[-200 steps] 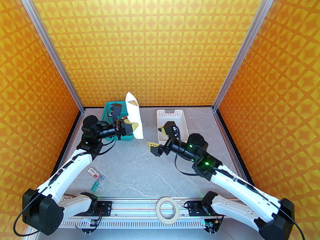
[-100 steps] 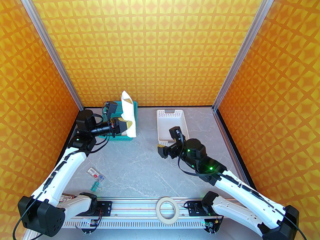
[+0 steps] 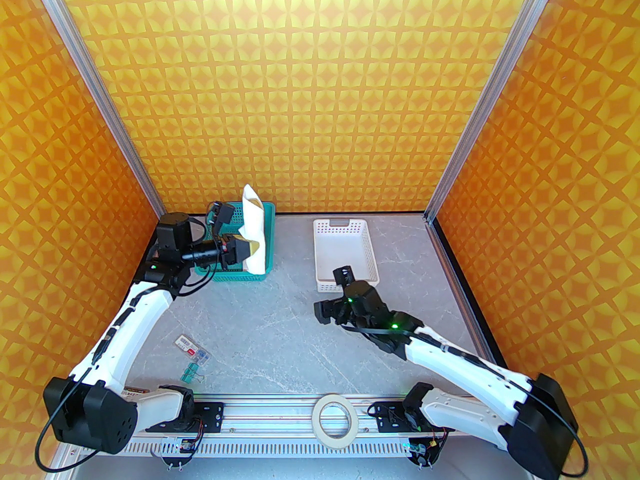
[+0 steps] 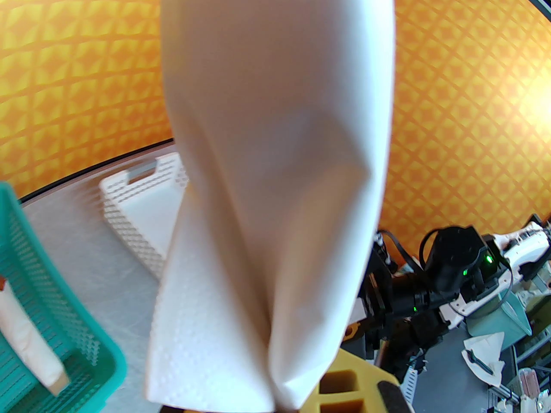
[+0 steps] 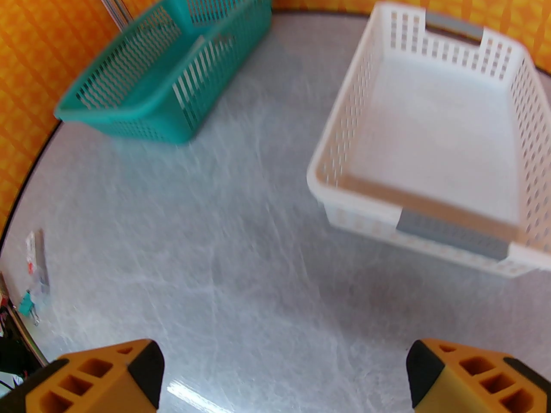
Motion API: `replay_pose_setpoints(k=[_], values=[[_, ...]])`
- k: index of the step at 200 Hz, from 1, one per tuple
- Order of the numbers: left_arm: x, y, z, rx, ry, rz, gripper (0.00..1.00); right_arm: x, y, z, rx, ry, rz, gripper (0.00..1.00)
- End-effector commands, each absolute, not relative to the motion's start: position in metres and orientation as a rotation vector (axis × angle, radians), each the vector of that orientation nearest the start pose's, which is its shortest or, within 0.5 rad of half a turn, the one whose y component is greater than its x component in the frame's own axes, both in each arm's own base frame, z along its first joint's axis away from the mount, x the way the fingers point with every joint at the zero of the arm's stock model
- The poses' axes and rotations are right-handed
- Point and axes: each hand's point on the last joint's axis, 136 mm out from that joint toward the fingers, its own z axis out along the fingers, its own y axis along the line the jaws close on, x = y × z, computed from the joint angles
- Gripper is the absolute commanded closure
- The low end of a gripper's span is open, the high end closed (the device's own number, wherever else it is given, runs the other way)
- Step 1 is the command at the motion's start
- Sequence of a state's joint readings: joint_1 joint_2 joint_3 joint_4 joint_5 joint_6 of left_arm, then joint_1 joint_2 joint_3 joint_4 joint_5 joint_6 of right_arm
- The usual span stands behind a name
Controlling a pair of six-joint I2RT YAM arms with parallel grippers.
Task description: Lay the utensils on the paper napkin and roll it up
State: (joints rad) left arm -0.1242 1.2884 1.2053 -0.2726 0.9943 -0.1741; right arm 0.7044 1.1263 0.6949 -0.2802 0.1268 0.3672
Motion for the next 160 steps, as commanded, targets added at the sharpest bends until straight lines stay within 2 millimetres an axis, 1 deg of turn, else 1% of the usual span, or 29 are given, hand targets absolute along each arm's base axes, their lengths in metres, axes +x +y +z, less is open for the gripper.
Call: replay_pose_setpoints(k=[1, 54, 71, 94, 111, 115, 116, 119, 128, 146, 160], values=[[0.346, -0.169, 0.348, 0.62, 1.834, -1.088, 1.0, 0.276, 0.208, 0.145, -0.306, 2.311, 0.434, 0.01], [0.383, -0.134, 0.33, 0.551, 1.904, -1.035, 1.0, 0.282, 0.212, 0.142, -0.324, 2.313, 0.417, 0.01], [0.399, -0.122, 0.323, 0.52, 1.917, -1.019, 1.0, 0.284, 0.213, 0.142, -0.331, 2.313, 0.409, 0.01], [0.42, -0.113, 0.312, 0.502, 1.954, -1.017, 1.0, 0.286, 0.213, 0.144, -0.337, 2.307, 0.396, 0.02], [0.439, -0.105, 0.296, 0.479, 2.002, -1.025, 1.0, 0.287, 0.213, 0.143, -0.341, 2.306, 0.387, 0.01], [0.443, -0.103, 0.287, 0.461, 2.024, -1.036, 1.0, 0.288, 0.213, 0.142, -0.339, 2.306, 0.385, 0.01], [0.446, -0.102, 0.29, 0.464, 2.018, -1.031, 1.0, 0.288, 0.213, 0.142, -0.339, 2.306, 0.385, 0.01], [0.45, -0.101, 0.291, 0.465, 2.018, -1.028, 1.0, 0.288, 0.213, 0.141, -0.342, 2.309, 0.382, 0.01], [0.458, -0.097, 0.281, 0.451, 2.046, -1.038, 1.0, 0.288, 0.213, 0.139, -0.346, 2.313, 0.377, 0.01], [0.478, -0.09, 0.254, 0.412, 2.132, -1.038, 1.0, 0.288, 0.212, 0.133, -0.358, 2.327, 0.359, 0.01], [0.489, -0.087, 0.234, 0.378, 2.192, -1.036, 1.0, 0.288, 0.212, 0.129, -0.363, 2.339, 0.348, 0.01]])
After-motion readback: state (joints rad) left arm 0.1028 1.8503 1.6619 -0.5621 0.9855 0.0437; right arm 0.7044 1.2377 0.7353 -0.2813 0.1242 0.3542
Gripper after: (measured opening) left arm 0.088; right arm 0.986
